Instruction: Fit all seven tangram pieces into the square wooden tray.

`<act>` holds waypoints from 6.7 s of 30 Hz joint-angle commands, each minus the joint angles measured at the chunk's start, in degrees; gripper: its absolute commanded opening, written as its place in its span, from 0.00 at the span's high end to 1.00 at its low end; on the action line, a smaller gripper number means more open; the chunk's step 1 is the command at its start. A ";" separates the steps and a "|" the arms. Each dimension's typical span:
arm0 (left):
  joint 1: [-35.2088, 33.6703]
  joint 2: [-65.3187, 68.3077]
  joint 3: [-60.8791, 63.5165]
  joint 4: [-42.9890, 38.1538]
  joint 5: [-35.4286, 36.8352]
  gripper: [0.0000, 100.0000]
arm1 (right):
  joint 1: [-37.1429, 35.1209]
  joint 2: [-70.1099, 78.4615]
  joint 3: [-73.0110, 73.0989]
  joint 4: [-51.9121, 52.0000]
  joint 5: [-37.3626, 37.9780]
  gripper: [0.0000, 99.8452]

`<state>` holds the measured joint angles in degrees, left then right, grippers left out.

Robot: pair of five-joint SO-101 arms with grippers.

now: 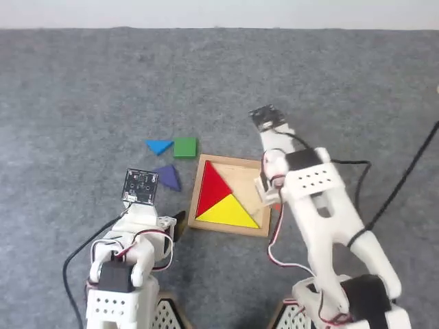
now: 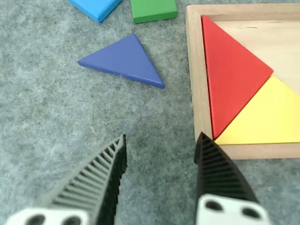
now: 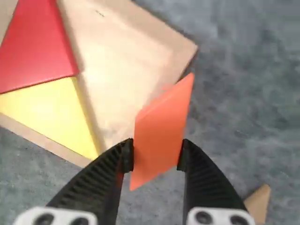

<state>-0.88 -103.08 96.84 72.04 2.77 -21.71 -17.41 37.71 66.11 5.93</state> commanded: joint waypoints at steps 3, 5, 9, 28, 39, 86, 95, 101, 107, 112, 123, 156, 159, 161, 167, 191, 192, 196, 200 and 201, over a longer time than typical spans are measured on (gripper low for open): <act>-0.26 -1.14 -0.40 0.26 -0.18 0.76 | -6.11 1.63 -0.53 -2.68 3.34 0.88; -0.26 -1.14 -0.40 0.26 -0.18 0.76 | -8.48 2.86 -1.14 -4.18 5.19 0.88; -0.26 -1.14 -0.40 0.26 -0.18 0.76 | -10.07 6.55 -5.63 -4.53 9.49 0.88; -0.26 -1.14 -0.40 0.26 -0.18 0.76 | -10.24 32.31 -28.92 -6.37 24.26 0.88; -0.26 -1.14 -0.40 0.26 -0.18 0.76 | -14.20 35.74 -29.10 -8.31 29.36 0.88; -0.35 -1.14 -0.40 0.26 -0.18 0.76 | -11.65 34.77 -33.93 -1.98 39.21 0.50; -0.35 -1.14 -0.40 0.26 -0.18 0.76 | -1.01 22.90 -33.93 3.30 33.67 0.50; -0.35 -1.14 -0.40 0.26 -0.18 0.76 | 11.38 12.88 -28.40 12.79 32.62 0.50; -0.35 -1.14 -0.40 0.26 -0.18 0.76 | 24.84 4.44 -14.86 13.85 23.30 0.50; -0.35 -1.14 -0.40 0.26 -0.18 0.76 | 31.08 -1.54 -2.90 9.36 12.84 0.50; -0.35 -1.14 -0.40 0.26 -0.18 0.76 | 40.48 -13.49 11.25 -0.13 10.29 0.50; -0.35 -1.14 -0.40 0.26 -0.18 0.76 | 31.34 6.64 7.47 -5.85 -5.54 0.80; -0.35 -1.14 -0.40 0.26 -0.18 0.76 | 33.27 7.16 7.47 -6.29 -5.54 0.80; -0.35 -1.14 -0.40 0.26 -0.18 0.76 | 34.42 7.16 7.12 -6.37 -5.54 0.80; -0.35 -1.14 -0.40 0.26 -0.18 0.76 | 34.95 7.25 7.47 -9.36 -5.54 0.80; -0.35 -1.14 -0.40 0.26 -0.18 0.76 | 33.98 6.55 7.03 -11.21 -5.10 0.93; -0.35 -1.14 -0.40 0.26 -0.18 0.76 | 35.12 6.55 6.24 -11.03 -5.10 0.91; -0.35 -1.14 -0.40 0.26 -0.18 0.76 | 37.05 7.16 3.69 -10.86 -2.90 0.79; -0.35 -1.14 -0.40 0.26 -0.18 0.76 | 34.59 7.25 3.60 -11.12 2.46 0.73; -0.35 -1.14 -0.40 0.26 -0.18 0.76 | 33.89 7.25 3.60 -11.12 2.81 0.73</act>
<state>-0.88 -103.08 96.84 72.04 2.77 14.15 -9.93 44.13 55.65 6.20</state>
